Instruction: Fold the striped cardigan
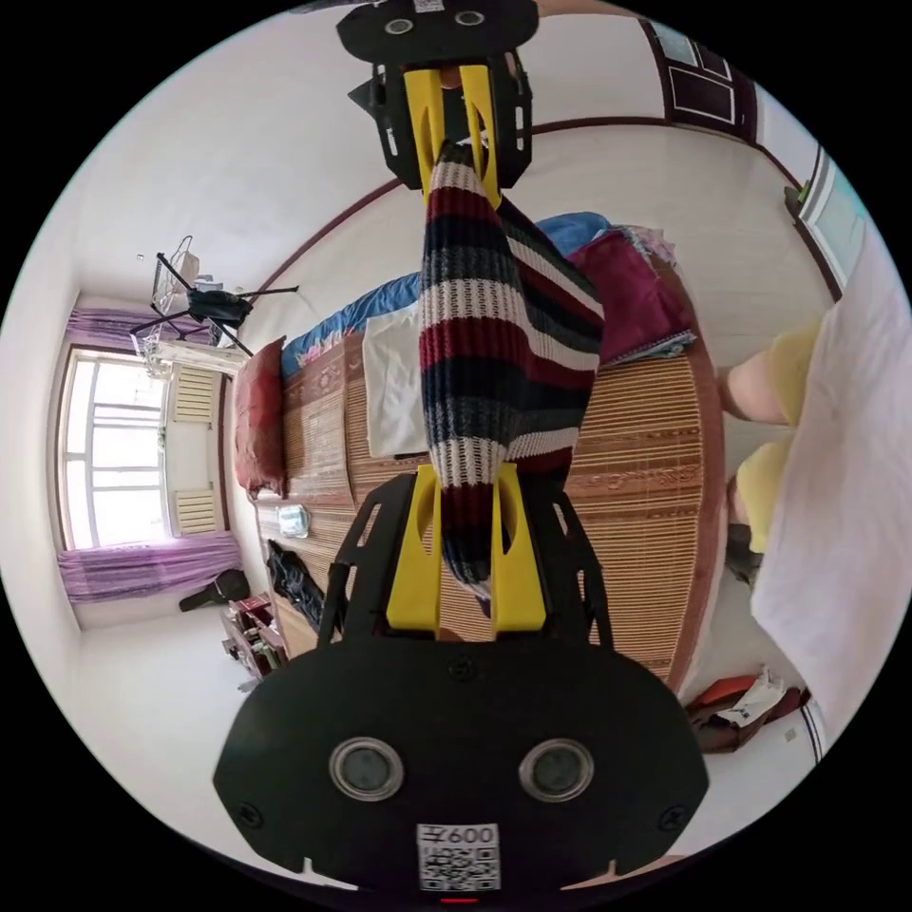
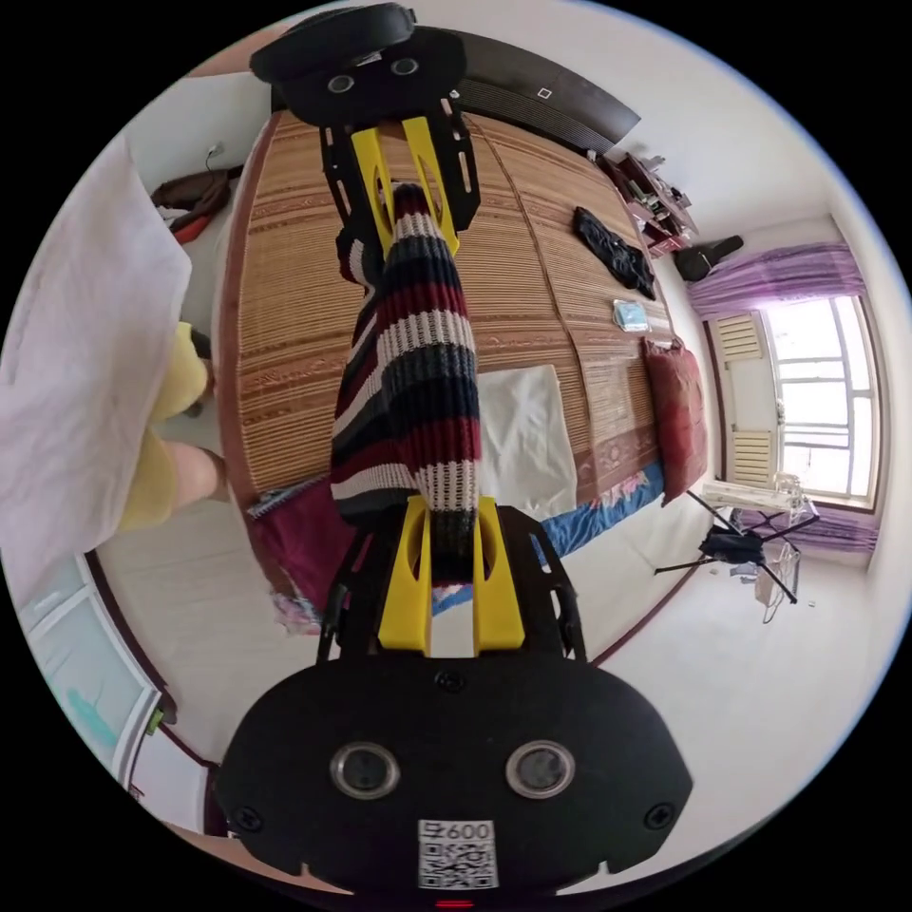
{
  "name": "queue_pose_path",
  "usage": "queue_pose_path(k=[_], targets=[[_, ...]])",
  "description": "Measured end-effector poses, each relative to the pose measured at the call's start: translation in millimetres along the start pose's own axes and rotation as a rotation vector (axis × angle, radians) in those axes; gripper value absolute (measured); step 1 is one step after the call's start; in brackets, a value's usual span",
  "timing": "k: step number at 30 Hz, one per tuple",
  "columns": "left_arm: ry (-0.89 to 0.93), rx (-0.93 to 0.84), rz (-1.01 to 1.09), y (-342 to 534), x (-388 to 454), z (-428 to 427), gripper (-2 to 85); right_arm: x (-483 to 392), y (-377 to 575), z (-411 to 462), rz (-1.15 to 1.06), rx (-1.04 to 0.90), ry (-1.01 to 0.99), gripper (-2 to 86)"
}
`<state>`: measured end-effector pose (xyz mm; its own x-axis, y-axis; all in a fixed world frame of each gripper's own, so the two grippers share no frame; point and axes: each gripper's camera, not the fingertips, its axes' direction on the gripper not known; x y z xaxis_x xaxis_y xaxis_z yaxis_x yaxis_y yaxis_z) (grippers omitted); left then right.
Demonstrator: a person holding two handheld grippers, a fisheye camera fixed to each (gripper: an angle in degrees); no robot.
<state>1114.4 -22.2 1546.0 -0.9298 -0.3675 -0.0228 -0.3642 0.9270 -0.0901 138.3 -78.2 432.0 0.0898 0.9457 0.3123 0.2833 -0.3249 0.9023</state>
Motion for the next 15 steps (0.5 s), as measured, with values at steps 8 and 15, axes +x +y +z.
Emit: queue_pose_path(k=[8,15], targets=[[-0.380,-0.089,-0.073,-92,-107,61,7.5,148,37,79,-0.009,0.010,0.426,1.8],[-0.674,-0.170,0.014,-146,23,228,8.0,62,60,272,0.079,0.053,0.541,3.0]])
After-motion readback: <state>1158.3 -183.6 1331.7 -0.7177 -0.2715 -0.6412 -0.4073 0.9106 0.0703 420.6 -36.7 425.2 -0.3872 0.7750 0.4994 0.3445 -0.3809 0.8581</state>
